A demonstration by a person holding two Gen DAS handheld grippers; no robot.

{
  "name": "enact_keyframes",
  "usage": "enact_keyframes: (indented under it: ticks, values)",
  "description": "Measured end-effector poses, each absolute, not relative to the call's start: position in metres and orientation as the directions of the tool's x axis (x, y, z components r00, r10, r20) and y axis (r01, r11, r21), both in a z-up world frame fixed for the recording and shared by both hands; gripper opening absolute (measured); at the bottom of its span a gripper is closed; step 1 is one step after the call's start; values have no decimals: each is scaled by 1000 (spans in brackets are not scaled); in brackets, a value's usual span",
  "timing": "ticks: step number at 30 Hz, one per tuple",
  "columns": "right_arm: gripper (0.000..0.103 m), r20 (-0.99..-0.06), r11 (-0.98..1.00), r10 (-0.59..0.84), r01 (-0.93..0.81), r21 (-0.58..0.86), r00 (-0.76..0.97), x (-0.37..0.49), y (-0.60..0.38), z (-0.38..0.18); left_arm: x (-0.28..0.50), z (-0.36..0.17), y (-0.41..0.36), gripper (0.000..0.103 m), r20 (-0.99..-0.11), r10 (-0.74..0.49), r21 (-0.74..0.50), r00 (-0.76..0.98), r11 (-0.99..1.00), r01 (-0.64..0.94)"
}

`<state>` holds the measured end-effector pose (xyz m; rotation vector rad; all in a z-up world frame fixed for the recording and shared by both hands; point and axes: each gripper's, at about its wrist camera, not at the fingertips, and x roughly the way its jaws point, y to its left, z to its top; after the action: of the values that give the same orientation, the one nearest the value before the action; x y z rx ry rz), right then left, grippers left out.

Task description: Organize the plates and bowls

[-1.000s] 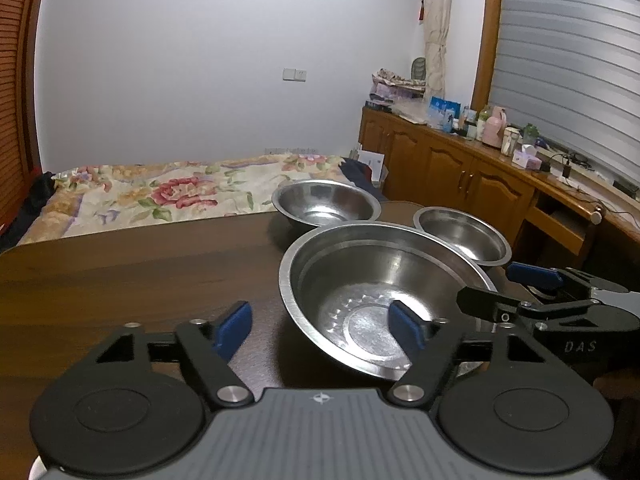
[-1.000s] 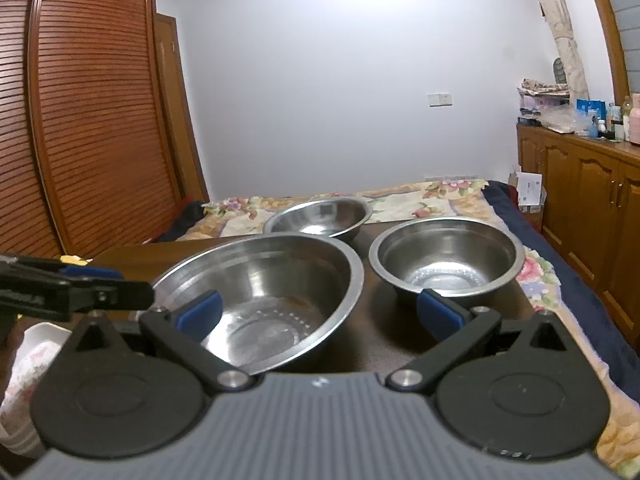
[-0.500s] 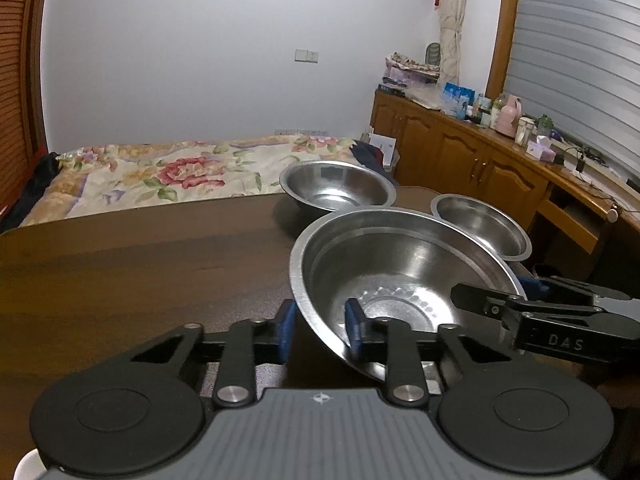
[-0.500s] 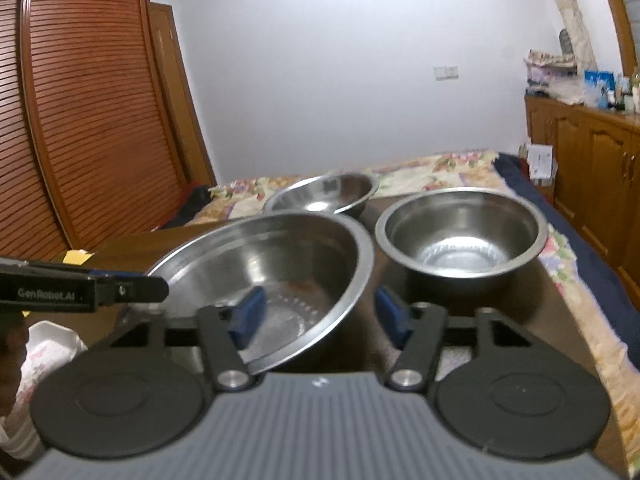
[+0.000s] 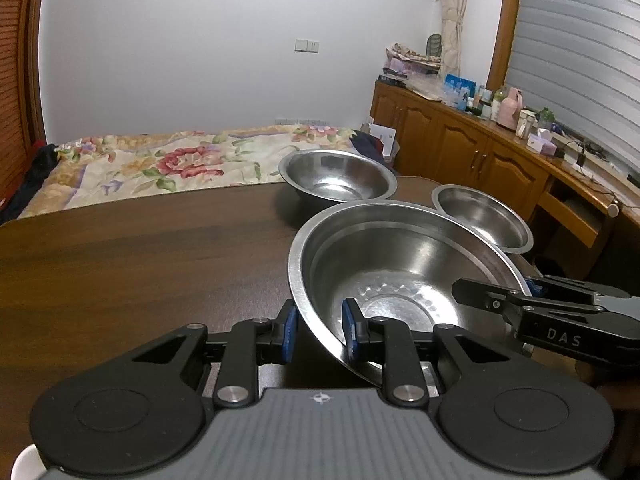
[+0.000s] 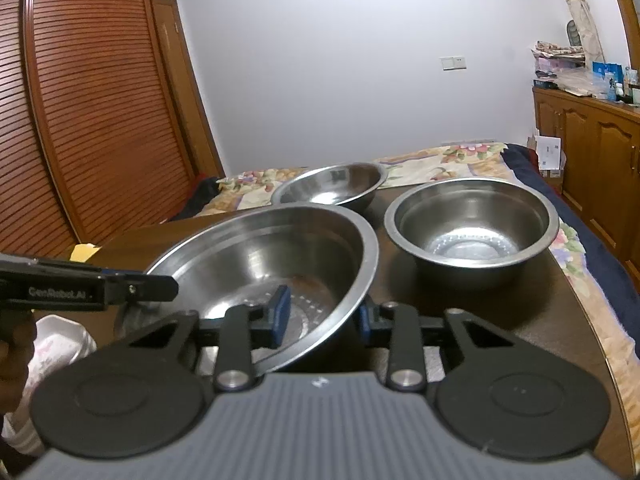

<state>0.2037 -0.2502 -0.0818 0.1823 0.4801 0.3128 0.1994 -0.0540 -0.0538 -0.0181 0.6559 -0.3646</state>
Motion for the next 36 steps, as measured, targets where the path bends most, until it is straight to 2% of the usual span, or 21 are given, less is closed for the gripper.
enact_keyframes:
  ticks: [23,36]
  values:
    - [34,-387,920,367,-269,285,846,155,-263,-66,135,-33,-48,27,-537,-433,-150,723,893,424]
    - [34,-400,922,357,-252,293,844,130,-259,-79,107,-50,-40,27,-560,-444,-158,700,886,436]
